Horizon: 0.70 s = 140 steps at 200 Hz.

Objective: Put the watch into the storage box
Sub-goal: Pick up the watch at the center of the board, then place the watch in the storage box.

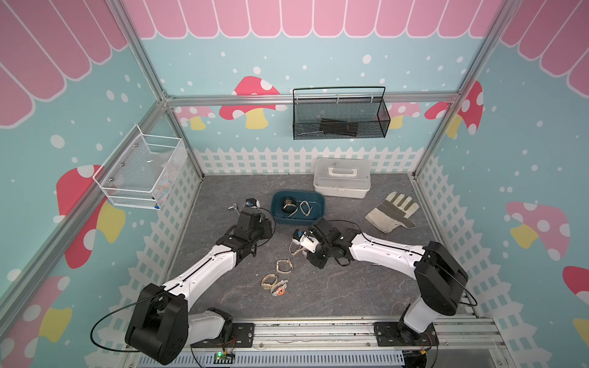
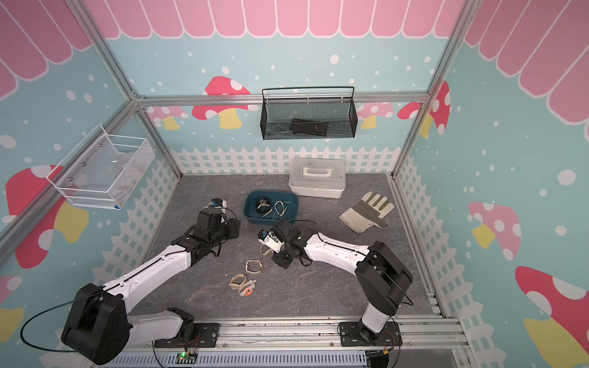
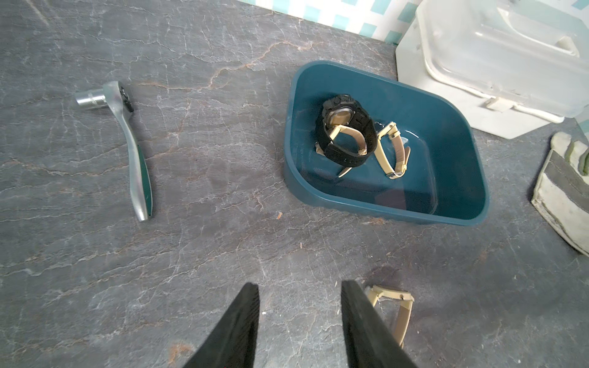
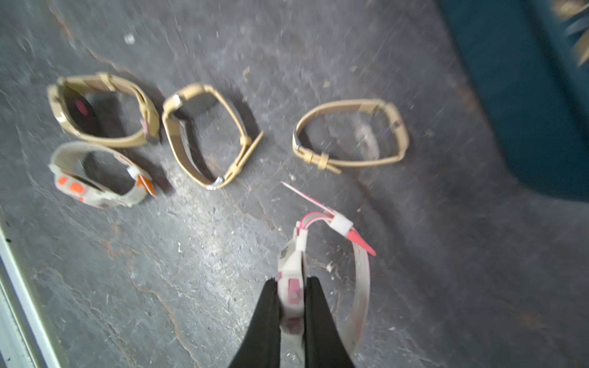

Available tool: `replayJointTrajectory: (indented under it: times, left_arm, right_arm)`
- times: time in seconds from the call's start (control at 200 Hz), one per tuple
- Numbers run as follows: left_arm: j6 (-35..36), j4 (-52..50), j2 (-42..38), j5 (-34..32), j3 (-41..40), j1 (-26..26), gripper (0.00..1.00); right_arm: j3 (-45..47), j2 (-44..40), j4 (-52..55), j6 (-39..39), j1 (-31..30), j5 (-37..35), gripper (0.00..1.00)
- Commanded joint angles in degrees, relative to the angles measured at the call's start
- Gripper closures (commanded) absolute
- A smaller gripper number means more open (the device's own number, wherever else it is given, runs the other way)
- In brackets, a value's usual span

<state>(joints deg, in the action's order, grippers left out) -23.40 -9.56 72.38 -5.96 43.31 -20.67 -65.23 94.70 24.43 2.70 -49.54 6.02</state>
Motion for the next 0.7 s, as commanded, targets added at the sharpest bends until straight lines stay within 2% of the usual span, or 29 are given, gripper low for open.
replayJointTrajectory:
  times: [0.0, 0.25, 0.495, 0.695]
  left_arm:
    - [0.4, -0.2, -2.1, -0.3, -1.3, -0.2, 0.54]
    - [1.4, 1.7, -4.2, 0.4, -2.7, -0.5, 0.54]
    - [2.7, 7.5, -6.4, 3.3, -6.0, -1.0, 0.54]
    - [3.4, 7.1, -5.6, 2.8, -5.2, -1.0, 0.53]
  right_arm:
    - [-5.0, -1.4, -1.0, 2.9, 0.8, -1.9, 0.96]
    - [-18.7, 4.4, 0.9, 3.6, 7.6, 1.5, 0.95]
    - [-34.3, 17.7, 5.9, 1.0, 14.5, 4.2, 0.95]
    - [-46.8, 28.9, 10.9, 2.4, 16.2, 1.2, 0.95]
